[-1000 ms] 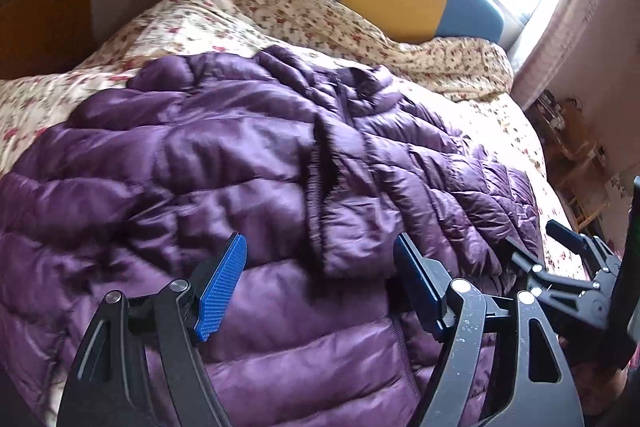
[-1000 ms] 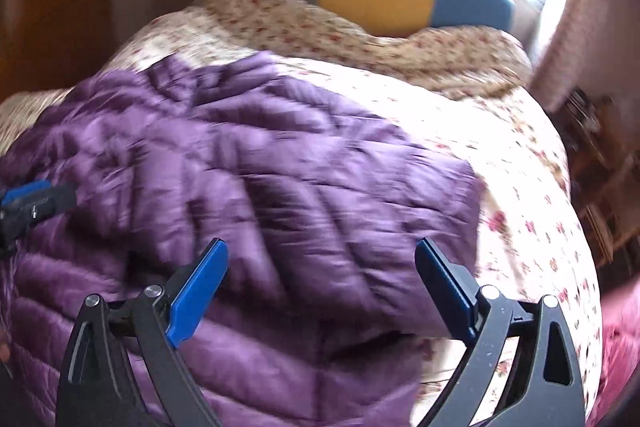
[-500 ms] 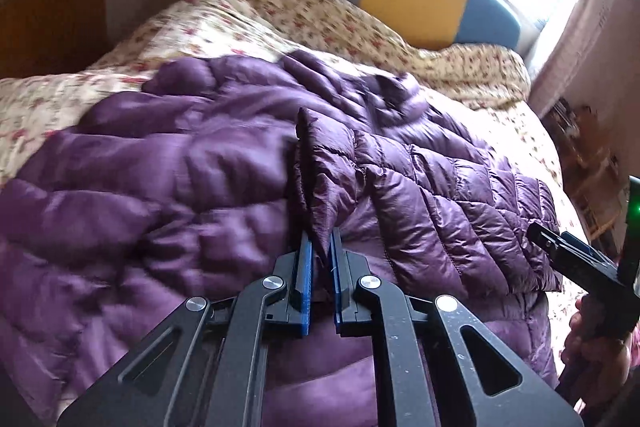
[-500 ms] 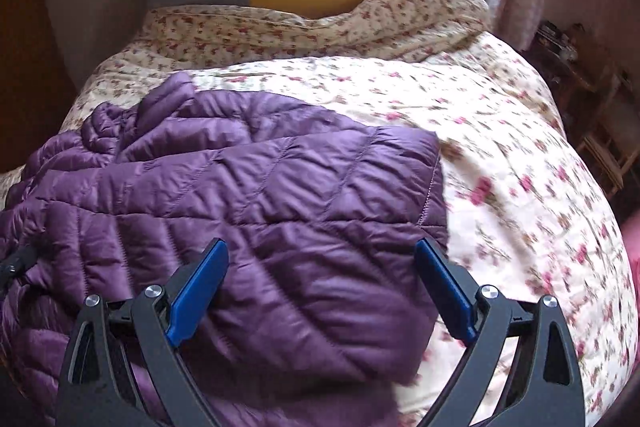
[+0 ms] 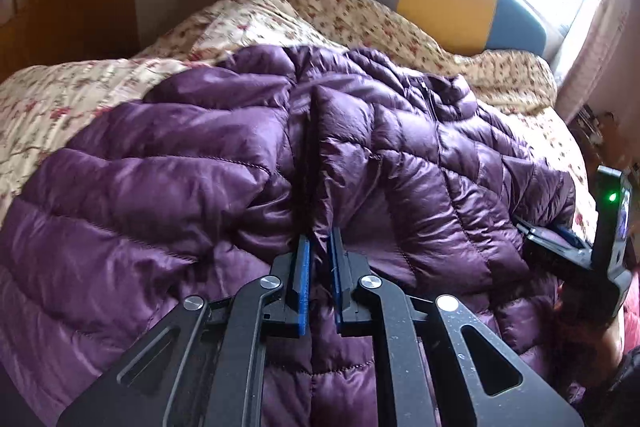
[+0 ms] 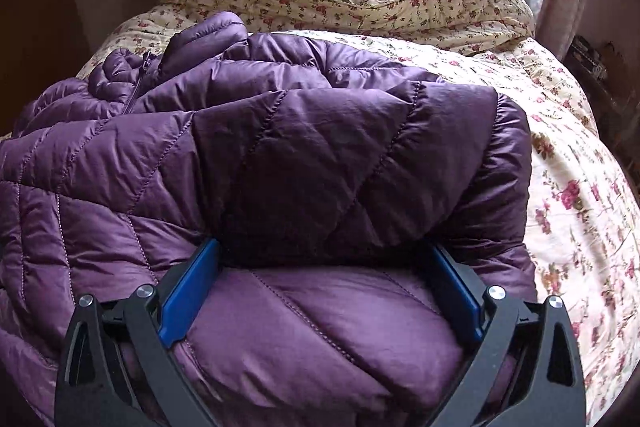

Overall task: Fold large clothes
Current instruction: 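Close the left tool on the other sleeve cuff of the jacket, then lift the held sleeve over the jacket body and open the left tool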

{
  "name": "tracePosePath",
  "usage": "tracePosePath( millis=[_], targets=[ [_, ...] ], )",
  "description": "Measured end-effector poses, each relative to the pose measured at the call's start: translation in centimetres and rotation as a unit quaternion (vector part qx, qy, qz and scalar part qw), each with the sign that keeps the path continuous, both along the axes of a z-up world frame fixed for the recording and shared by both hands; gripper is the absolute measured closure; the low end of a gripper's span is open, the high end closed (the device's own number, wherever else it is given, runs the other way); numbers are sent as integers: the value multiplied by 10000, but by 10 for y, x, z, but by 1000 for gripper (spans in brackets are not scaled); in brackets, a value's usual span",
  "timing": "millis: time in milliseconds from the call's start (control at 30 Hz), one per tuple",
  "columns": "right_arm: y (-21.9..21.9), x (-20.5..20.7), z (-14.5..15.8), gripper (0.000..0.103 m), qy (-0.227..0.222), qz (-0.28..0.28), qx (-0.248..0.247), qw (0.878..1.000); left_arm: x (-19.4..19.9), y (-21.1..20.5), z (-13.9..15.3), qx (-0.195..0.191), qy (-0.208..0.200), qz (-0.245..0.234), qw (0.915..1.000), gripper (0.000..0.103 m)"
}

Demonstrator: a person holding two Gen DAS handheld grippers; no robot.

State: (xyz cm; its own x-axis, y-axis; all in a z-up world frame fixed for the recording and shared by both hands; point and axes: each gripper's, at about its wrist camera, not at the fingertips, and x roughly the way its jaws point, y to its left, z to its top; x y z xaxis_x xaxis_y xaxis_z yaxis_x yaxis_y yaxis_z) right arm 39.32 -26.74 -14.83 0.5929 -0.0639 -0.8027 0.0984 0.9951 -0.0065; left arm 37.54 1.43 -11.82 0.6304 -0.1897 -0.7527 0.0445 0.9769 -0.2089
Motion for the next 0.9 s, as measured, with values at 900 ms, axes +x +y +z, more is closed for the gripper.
tracePosePath(
  millis=[900],
  targets=[
    [2, -1, 1, 3, -134, -1, -136, 9998, -9, -21, -4, -521, 49, 118, 9986, 33]
  ],
)
